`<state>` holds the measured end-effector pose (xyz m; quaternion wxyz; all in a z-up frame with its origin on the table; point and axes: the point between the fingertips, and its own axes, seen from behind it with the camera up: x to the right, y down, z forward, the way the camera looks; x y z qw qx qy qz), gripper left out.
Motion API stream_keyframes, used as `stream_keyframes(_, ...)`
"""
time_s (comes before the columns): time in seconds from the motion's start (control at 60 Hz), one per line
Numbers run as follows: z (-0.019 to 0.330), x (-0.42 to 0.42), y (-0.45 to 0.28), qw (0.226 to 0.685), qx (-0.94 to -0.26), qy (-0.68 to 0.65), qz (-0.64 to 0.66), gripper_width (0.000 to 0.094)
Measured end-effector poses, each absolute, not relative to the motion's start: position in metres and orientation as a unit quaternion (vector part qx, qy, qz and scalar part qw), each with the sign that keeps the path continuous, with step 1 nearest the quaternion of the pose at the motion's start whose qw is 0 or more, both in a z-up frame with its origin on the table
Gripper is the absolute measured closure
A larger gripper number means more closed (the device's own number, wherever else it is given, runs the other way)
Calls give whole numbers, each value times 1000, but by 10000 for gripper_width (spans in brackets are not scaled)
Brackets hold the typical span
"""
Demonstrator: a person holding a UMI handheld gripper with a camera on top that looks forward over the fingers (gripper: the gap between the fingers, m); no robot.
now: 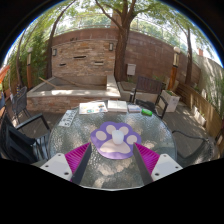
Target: Arrange mouse
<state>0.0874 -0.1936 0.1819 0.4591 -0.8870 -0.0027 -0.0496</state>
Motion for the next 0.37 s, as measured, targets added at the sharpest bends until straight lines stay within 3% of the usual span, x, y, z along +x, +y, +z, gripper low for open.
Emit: stream_keyframes(0.367, 201, 65, -290, 462, -885, -1, -47, 91)
